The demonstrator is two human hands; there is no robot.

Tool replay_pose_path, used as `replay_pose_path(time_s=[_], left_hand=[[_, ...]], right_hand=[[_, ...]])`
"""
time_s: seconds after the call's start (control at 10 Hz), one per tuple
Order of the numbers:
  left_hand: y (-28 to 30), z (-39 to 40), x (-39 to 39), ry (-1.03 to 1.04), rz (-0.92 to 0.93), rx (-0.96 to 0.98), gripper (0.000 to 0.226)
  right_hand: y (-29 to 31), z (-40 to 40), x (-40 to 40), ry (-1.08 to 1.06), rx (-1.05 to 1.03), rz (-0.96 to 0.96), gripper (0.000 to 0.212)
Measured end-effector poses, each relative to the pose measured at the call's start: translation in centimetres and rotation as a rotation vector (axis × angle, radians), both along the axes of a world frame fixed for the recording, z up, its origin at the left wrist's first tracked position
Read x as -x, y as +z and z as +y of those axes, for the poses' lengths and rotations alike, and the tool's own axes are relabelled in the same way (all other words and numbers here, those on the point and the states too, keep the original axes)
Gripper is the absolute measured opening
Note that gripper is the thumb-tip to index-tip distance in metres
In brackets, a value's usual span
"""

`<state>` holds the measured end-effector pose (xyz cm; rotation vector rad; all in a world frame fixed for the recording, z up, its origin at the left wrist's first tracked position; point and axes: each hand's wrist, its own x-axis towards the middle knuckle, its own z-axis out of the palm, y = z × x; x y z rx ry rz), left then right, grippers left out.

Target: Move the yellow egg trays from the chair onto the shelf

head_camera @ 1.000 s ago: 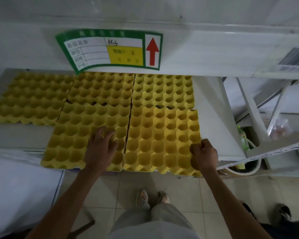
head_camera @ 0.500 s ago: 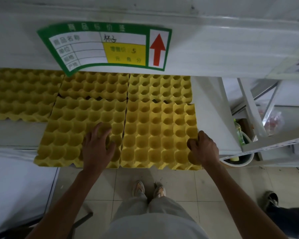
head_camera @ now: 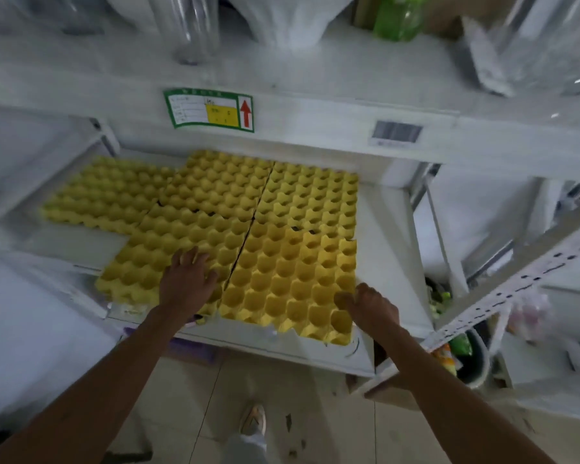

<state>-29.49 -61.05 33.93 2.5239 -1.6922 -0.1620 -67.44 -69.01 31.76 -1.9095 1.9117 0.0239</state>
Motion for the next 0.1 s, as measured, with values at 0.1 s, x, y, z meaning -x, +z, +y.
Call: replay_pose_path(time_s=[0.1], left_hand=[[2.08,3.44,2.84,0.103,-0.018,0.028,0.06]], right_hand=[[1.7,1.3,1.39,0.081,0.233,0.011,0.079]])
